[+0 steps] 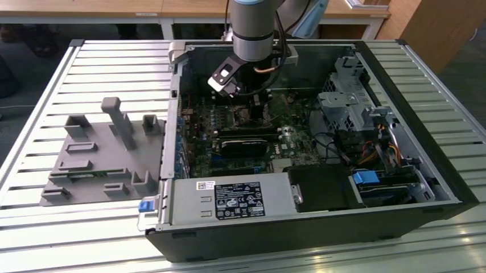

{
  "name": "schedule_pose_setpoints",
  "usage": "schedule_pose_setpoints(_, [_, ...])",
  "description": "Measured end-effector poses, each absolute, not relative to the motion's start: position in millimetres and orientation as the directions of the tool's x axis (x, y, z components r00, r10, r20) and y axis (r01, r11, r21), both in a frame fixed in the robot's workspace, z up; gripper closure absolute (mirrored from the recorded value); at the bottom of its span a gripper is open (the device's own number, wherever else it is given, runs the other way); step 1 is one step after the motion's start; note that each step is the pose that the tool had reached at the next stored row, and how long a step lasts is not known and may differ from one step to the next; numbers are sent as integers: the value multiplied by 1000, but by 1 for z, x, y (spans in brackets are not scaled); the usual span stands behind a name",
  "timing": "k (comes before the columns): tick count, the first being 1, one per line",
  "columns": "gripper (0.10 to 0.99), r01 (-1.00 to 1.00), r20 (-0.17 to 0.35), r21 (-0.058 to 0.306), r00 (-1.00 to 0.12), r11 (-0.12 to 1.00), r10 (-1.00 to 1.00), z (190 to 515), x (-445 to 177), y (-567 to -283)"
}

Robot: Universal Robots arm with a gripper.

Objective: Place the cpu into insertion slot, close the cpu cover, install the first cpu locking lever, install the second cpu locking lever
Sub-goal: 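Place the cpu into insertion slot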

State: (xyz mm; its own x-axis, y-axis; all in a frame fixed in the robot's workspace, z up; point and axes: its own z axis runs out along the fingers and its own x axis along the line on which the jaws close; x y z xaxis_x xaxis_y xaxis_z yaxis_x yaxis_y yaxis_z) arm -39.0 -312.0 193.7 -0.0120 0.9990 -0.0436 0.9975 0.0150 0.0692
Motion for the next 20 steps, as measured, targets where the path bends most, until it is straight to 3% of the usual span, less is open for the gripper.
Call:
schedule_pose_setpoints(9, [533,997,-43,69,-12,15,999,193,-39,-312])
schedule_pose_setpoints(12, [412,997,-43,69,-12,15,999,193,-39,-312])
schedule_pose_setpoints(20, [412,997,-43,69,-12,15,999,196,-39,-312])
